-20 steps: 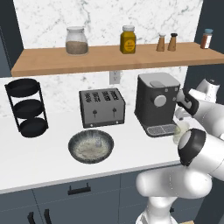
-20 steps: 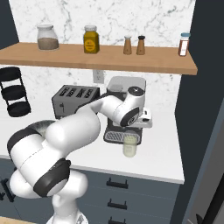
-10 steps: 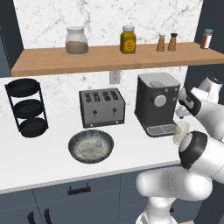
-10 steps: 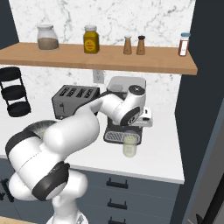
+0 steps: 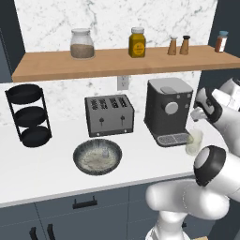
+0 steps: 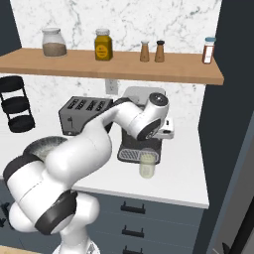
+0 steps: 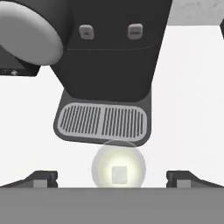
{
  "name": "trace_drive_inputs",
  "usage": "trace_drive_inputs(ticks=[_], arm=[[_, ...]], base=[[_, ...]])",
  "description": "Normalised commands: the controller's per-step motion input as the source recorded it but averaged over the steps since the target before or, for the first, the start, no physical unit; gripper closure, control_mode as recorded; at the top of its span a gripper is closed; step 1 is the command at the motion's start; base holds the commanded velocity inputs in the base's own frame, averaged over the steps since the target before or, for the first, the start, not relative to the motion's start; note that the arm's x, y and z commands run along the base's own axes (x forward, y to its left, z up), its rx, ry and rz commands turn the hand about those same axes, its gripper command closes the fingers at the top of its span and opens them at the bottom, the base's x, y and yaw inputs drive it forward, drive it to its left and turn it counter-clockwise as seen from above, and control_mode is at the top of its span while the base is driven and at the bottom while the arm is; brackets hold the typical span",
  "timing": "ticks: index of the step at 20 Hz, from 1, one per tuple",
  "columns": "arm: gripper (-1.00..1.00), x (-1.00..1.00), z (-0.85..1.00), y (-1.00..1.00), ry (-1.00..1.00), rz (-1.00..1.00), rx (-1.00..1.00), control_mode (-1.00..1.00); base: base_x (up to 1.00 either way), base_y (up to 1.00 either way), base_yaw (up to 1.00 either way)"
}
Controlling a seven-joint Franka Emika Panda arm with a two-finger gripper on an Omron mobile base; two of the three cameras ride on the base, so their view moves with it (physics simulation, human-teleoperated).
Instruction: Grab a lemon wedge from the fridge and one ice cube from the ice bowl, and put them in the glass of lemonade.
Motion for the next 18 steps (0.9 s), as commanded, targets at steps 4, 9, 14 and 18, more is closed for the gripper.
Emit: trace_drive_inputs(ticks=[4,9,14,18], arm=[[-1.0,-0.39,0.15,0.29,-0.06,0.0,0.0,-1.0],[-1.0,-0.13,0.46,0.79,0.04,-0.02,-0.13,-1.0],[-1.0,-0.19,0.2,0.95,0.15,-0.11,-0.14,-1.0],[-1.0,-0.4,-0.03,0.43,0.32,-0.23,-0.02,-1.0]], base=[[0.0,0.0,0.0],[0.0,0.0,0.0],[0.0,0.0,0.0],[0.0,0.0,0.0]])
